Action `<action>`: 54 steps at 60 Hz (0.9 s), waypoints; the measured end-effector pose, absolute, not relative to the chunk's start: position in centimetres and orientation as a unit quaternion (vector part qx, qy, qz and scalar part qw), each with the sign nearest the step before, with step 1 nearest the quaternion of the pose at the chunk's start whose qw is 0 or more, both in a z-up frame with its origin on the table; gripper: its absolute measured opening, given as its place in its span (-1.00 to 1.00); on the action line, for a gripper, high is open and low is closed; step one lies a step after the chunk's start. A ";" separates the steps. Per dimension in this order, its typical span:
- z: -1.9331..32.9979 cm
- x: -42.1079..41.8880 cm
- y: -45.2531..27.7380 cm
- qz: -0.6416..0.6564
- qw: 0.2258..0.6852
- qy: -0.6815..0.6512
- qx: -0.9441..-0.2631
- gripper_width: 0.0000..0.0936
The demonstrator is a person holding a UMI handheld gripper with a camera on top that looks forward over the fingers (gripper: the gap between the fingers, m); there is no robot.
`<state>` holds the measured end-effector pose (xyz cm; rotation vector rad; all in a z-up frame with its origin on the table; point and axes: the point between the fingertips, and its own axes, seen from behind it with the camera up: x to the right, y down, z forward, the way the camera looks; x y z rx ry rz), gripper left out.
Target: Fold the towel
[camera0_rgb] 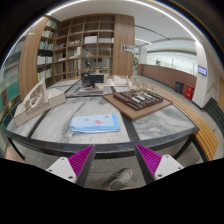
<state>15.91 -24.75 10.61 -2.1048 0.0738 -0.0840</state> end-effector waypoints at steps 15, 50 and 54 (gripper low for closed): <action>9.7 13.4 -18.3 -0.016 0.494 -0.002 -0.869 0.77; -2.0 -3.9 -2.1 0.044 0.406 -0.122 -0.905 -0.12; -1.2 -3.5 -1.8 0.028 0.434 -0.136 -0.890 -0.35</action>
